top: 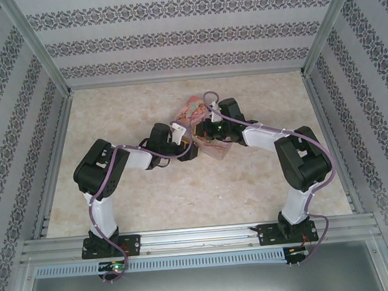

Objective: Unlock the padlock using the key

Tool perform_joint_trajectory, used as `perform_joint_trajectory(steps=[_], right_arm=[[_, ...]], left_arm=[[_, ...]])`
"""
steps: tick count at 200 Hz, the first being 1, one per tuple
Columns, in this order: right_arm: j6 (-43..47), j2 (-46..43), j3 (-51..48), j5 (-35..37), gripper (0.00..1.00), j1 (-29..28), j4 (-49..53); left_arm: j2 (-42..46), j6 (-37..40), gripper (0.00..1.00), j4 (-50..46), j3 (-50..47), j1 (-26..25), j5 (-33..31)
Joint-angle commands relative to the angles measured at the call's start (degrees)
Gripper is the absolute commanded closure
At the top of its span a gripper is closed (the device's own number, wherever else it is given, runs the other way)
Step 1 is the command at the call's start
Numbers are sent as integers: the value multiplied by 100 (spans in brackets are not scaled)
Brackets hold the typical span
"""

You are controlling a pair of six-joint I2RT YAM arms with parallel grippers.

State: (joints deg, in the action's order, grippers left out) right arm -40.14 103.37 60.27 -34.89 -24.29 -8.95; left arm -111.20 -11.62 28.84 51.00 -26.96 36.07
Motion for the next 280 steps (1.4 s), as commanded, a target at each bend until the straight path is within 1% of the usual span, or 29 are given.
perform_joint_trajectory(steps=[1, 109, 151, 177, 206, 236, 258, 280], right_arm=[[156, 73, 130, 88, 100, -93, 87], [164, -78, 55, 150, 100, -137, 104], [164, -296, 2, 184, 100, -128, 104], [191, -550, -89, 235, 100, -111, 113], [222, -908, -313, 327, 100, -58, 156], [268, -1318, -636, 451, 100, 3, 226], [314, -1490, -843, 501, 100, 61, 270], [340, -1472, -888, 484, 100, 83, 280]], left_arm=[[-139, 201, 45, -135, 37, -83, -82], [-195, 74, 54, -3, 158, -135, -355], [-133, 37, 62, 28, 226, -168, -303], [-72, 11, 68, -21, 266, -200, -268], [15, -81, 72, -49, 230, -213, -250], [91, -110, 72, -67, 151, -261, -319], [81, -195, 67, 34, 95, -272, -364], [71, -261, 64, 186, 54, -272, -443]])
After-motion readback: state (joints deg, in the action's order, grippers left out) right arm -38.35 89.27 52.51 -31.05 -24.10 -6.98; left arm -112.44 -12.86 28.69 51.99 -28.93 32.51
